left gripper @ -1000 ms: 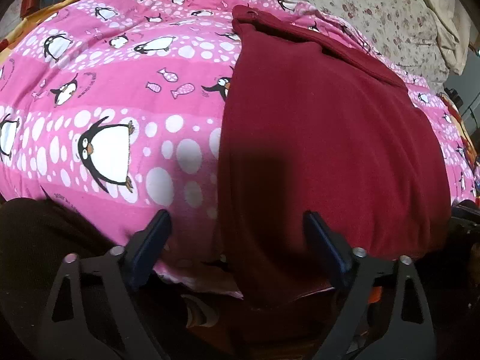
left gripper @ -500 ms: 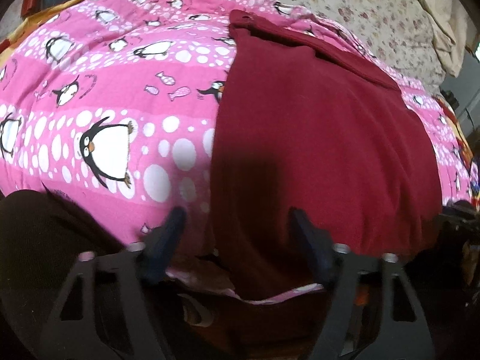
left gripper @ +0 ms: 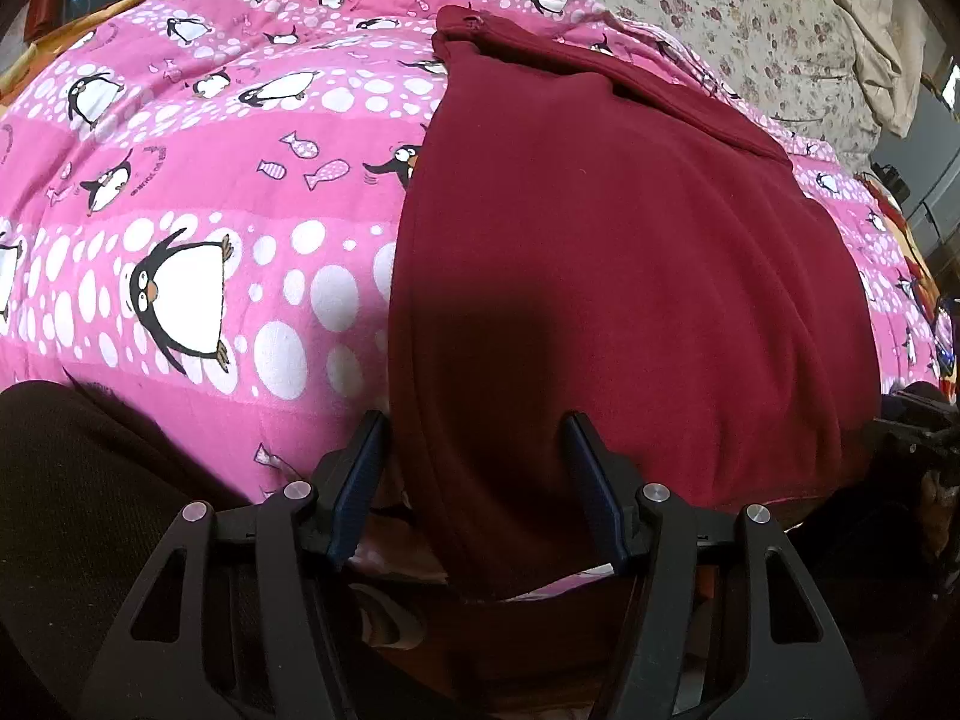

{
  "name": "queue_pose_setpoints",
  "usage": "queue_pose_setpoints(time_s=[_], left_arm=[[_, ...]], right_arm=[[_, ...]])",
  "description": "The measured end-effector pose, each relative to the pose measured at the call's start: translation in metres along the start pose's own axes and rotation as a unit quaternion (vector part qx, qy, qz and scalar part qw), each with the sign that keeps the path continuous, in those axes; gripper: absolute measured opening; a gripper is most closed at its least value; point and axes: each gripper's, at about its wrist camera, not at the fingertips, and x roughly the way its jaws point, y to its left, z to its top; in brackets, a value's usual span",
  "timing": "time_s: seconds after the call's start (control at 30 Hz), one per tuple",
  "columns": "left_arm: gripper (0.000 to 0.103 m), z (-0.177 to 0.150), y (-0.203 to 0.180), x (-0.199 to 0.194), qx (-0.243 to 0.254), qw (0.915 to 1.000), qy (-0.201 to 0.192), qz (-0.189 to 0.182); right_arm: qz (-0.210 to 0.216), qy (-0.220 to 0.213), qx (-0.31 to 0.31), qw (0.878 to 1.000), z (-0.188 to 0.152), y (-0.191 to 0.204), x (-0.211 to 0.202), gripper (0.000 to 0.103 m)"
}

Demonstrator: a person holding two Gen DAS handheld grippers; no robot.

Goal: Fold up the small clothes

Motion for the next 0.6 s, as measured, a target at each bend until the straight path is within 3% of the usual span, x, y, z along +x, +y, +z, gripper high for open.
queue_pose_setpoints(time_s=[0.27,0.33,0.37,0.4,0.43,0.47,0.6], left_arm=[[0.060,0.001,0.001,0.002,0.002,1.0000,0.003,0.003],[0.060,0.002,0.000,0.001,0.003,1.0000,0.004,0.005],[0.049,0.002,-0.002,0.000,0.006,1.0000,0.003,0.003],[0.032,0.003,-0.004,-0.003,0.014,0.9999,0.001,-0.003],[0.025,0.004,-0.006,-0.005,0.022,0.9997,0.000,-0.009],[0.015,0.006,-0.009,-0.009,0.031,0.9995,-0.003,-0.012],[0.009,0.024,-0.002,-0.020,0.012,0.9983,-0.004,-0.058]], right_arm=[[0.008,0.002,0.004,1.000,0.000,-0.003,-0.002,0.088],[-0.004,0.004,0.001,1.000,0.000,-0.001,-0.003,0.068],[-0.011,0.005,-0.005,1.000,0.001,0.000,-0.004,0.062],[-0.014,0.006,-0.015,1.000,0.001,0.002,-0.005,0.046],[-0.014,0.008,-0.027,1.000,0.002,0.004,-0.006,0.030],[-0.012,0.010,-0.038,0.999,0.003,0.007,-0.008,0.023],[0.025,-0.001,-0.067,0.997,0.015,0.018,-0.021,0.019]])
